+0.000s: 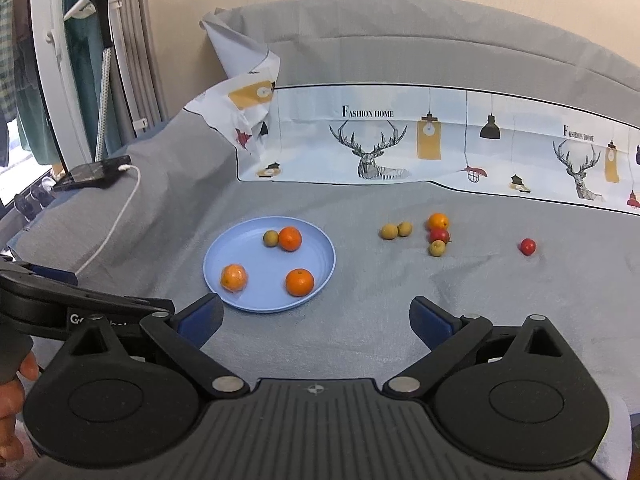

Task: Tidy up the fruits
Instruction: 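Lift both open tools away from the plate and hold above the table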

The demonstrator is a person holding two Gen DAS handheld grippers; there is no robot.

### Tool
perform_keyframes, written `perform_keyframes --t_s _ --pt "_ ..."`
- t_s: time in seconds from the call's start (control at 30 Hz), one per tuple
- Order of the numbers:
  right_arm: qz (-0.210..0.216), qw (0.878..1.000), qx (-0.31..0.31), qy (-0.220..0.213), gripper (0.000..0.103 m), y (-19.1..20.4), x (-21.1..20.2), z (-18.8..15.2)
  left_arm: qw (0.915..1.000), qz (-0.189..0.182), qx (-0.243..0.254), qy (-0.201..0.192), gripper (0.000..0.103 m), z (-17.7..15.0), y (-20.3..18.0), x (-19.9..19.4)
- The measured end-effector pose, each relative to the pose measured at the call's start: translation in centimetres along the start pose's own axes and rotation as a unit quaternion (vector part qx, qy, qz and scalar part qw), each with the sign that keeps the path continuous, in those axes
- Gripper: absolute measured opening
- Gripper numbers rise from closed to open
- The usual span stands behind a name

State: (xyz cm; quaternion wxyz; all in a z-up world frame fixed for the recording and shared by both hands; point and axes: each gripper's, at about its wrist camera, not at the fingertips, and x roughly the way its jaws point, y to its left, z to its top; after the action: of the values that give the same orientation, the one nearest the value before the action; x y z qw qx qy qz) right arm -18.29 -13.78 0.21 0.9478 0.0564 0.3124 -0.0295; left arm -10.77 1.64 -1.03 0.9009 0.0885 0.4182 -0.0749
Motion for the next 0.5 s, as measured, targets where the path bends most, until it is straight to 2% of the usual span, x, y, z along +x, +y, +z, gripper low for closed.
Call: perform_keyframes --t_s 0.5 --pt "0.001 0.999 -0.003 -0.045 0.100 0.2 -3.3 -0.1 0.9991 0.003 0.009 -0.040 0.103 -0.2 -0.3 -2.9"
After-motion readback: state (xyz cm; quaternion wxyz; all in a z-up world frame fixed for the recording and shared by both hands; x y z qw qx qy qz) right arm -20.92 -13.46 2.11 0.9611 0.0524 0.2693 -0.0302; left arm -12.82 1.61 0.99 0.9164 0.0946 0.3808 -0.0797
